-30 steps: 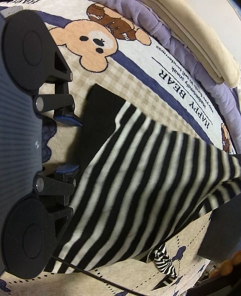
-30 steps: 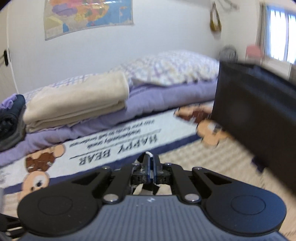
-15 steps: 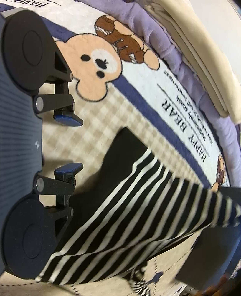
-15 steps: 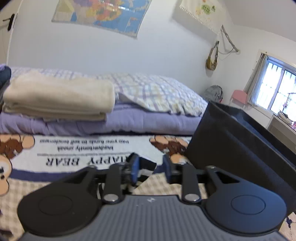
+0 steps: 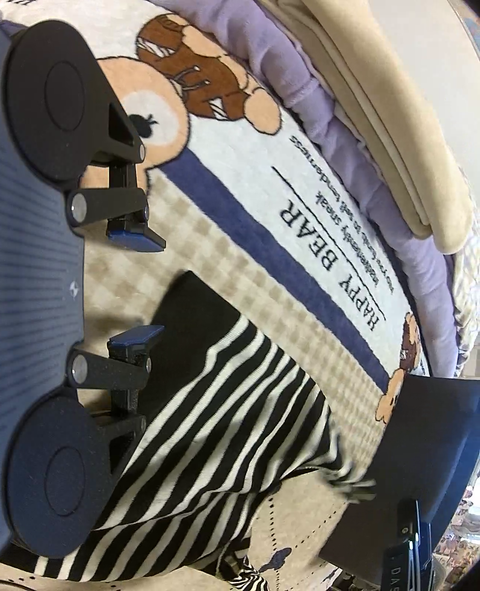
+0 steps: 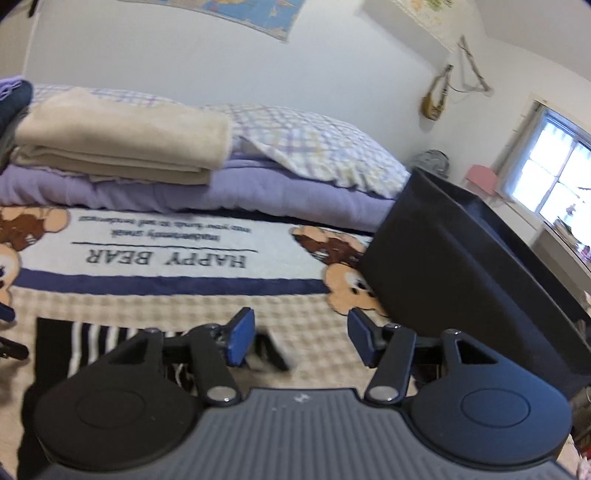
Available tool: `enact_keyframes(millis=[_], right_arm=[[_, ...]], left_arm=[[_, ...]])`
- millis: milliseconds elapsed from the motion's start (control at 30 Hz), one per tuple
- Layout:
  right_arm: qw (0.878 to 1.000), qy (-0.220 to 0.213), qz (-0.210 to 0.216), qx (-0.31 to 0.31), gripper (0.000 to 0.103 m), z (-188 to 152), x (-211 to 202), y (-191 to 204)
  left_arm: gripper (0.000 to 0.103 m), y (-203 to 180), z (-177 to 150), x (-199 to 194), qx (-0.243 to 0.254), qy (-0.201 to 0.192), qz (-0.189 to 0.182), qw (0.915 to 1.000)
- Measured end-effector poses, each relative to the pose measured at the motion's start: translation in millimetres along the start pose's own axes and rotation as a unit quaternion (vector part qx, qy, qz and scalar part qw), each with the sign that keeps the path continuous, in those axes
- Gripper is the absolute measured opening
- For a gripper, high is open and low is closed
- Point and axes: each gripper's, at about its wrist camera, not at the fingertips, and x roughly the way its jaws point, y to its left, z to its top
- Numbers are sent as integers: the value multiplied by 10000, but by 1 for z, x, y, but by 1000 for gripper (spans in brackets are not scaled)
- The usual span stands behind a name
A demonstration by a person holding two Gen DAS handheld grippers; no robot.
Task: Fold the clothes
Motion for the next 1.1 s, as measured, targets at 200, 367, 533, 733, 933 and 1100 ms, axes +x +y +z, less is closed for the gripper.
enact_keyframes(millis=[200, 367, 533, 733, 933, 1100], right_arm=[[9993, 126, 93, 348, 59, -2, -7, -17], [9961, 316, 823, 3, 59, -18, -28, 8], [9850, 629, 1603, -147, 58, -44, -54, 37], [9606, 1122, 2516, -366, 56, -83, -91, 71], [9329, 1636, 3162, -552, 56, -114, -118, 104], [9244, 1977, 3227, -487, 57, -132, -123, 117]], left_arm=[[44, 2, 11, 10, -36, 7, -252, 9997], [44, 9, 15, 19, -190, 73, -377, 9991], [44, 13, 19, 28, -237, 142, -342, 9990], [42, 7, 24, 32, -88, 136, -288, 9995], [6, -3, 25, 33, 105, 128, -276, 9995], [2, -10, 25, 27, 192, -54, 193, 9996]])
